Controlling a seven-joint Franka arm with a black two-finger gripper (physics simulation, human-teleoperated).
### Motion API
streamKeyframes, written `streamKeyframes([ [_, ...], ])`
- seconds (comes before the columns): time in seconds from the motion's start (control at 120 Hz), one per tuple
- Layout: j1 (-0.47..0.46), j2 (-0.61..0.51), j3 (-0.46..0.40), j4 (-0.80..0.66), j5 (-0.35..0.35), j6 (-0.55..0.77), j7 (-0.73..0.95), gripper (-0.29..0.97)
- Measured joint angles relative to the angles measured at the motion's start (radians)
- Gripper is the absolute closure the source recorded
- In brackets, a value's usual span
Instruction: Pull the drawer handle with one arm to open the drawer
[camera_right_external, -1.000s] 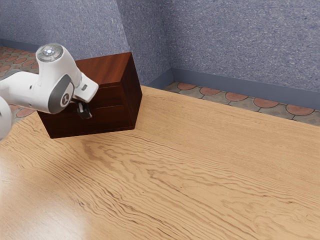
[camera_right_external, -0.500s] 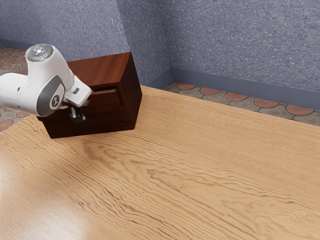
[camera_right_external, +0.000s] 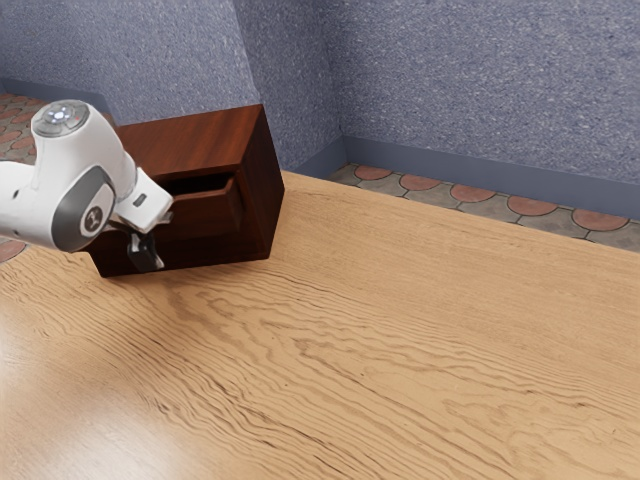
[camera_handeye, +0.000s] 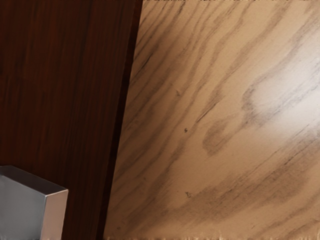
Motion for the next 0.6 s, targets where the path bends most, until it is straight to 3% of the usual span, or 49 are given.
streamKeyframes([
  [0.6,-0.017,-0.195,0.000,-0.205,0.001,0.000,0.006,0.01],
])
